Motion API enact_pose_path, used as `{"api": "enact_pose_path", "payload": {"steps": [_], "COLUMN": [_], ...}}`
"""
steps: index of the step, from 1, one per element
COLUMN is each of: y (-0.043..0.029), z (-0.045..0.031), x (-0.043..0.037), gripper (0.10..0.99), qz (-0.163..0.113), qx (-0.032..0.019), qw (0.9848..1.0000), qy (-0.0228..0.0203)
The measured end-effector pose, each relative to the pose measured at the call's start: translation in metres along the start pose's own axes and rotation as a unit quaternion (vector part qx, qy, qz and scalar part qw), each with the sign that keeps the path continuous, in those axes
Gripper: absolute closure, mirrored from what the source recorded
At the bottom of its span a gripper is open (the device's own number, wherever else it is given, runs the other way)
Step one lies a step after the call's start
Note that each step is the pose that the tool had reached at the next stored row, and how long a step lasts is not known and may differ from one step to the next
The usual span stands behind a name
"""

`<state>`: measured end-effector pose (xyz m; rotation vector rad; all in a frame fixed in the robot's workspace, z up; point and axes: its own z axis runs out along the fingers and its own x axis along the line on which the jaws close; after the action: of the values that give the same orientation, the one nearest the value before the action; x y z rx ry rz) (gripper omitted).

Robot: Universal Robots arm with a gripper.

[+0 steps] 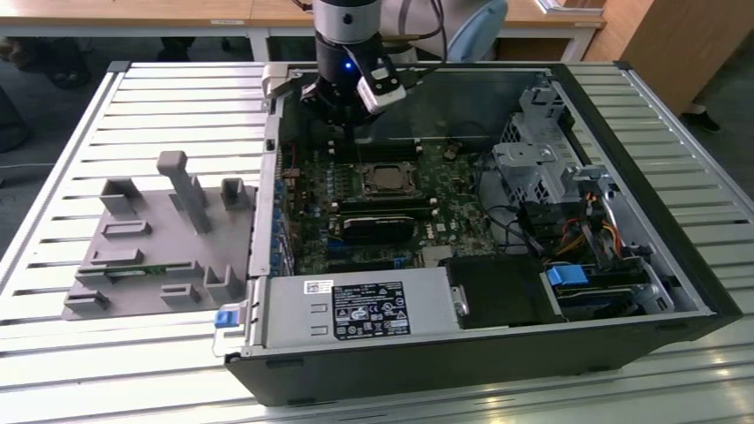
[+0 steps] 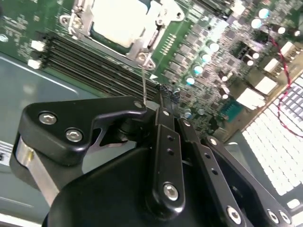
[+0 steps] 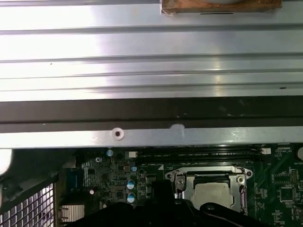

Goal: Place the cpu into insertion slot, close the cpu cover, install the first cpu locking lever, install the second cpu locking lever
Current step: 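Install the first cpu locking lever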

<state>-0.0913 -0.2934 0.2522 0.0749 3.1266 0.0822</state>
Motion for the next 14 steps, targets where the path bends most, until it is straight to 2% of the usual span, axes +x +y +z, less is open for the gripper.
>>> {"api": "enact_pose_path", "payload": {"steps": [5, 11, 14], "y": [0.0012, 0.0029, 0.0029], "z": [0.0006, 0.0019, 0.0025], "x": [-0.0150, -0.0382, -0.0405], "gripper": [0.980, 0.980, 0.980], "qz": [0.000, 0.000, 0.000], "qx": [0.0000, 0.0001, 0.0000], "qw": [1.0000, 1.0000, 1.0000], "qy": [0.0001, 0.0009, 0.0009]}}
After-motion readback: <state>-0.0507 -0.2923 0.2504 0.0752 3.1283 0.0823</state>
